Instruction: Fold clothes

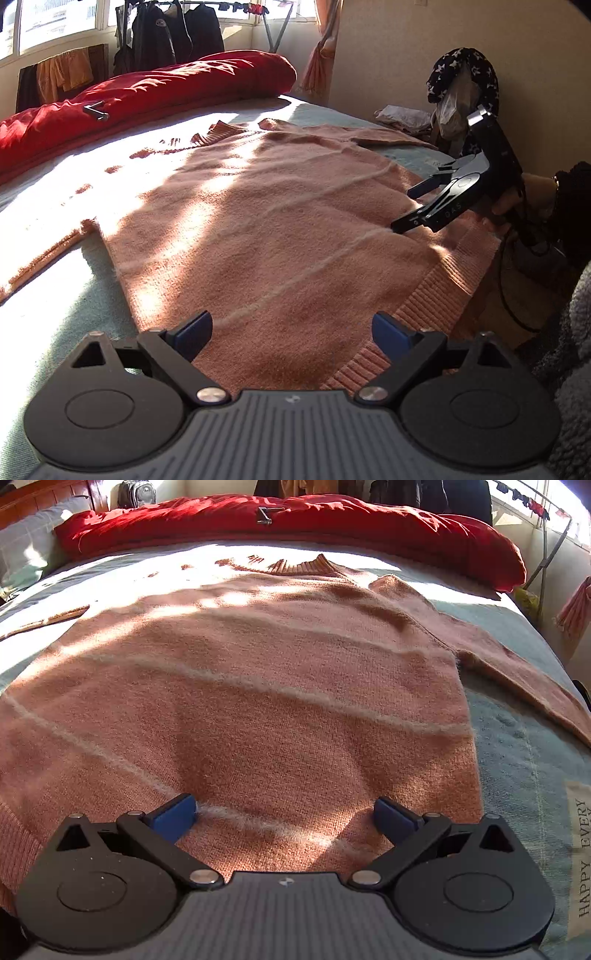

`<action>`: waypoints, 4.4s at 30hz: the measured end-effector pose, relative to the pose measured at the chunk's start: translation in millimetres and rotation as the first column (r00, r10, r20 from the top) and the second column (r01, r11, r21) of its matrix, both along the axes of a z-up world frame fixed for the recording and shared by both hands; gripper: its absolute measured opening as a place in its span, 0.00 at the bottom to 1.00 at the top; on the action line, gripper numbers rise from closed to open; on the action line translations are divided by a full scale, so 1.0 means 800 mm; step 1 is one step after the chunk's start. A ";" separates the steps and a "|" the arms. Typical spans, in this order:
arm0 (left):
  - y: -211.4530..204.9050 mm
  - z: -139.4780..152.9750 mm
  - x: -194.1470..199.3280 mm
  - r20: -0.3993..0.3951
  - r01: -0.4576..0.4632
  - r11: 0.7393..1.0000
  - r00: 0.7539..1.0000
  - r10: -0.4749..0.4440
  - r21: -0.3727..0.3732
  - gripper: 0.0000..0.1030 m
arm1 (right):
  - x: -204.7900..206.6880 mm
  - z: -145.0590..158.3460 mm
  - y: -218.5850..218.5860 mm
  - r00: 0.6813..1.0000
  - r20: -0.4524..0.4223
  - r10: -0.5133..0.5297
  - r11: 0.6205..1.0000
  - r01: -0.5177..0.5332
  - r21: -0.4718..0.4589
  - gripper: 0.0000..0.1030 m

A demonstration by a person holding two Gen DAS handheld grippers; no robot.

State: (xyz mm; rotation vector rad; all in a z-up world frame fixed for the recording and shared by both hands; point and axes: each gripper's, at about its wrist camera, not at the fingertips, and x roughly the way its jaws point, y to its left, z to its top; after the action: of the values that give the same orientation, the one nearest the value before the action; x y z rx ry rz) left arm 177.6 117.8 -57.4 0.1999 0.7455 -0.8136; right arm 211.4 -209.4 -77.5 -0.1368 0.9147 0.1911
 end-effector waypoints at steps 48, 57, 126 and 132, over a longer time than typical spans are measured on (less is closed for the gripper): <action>-0.031 -0.026 0.065 -0.137 -0.095 0.995 0.986 0.100 0.042 0.93 | -0.125 0.016 -0.063 0.978 -0.076 -0.196 0.980 0.197 0.009 1.00; -0.029 -0.003 0.071 -0.070 -0.269 0.962 0.960 0.271 0.041 0.93 | -0.056 0.084 -0.066 0.981 0.119 -0.154 0.987 0.147 0.062 1.00; -0.036 -0.041 0.289 -0.140 -0.569 0.821 0.817 0.559 -0.040 0.97 | 0.342 0.035 -0.018 0.998 0.013 0.069 0.989 -0.070 0.127 1.00; -0.043 -0.044 0.317 -0.128 -0.568 0.823 0.817 0.562 -0.009 0.97 | 0.360 0.007 -0.048 0.999 -0.030 -0.023 0.988 0.027 0.149 1.00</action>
State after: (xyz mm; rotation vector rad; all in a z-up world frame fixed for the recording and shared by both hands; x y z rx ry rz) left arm 430.9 83.7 -92.7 -0.1184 0.8407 -0.2700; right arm 499.7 -247.7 -72.2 0.0165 0.9264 0.2380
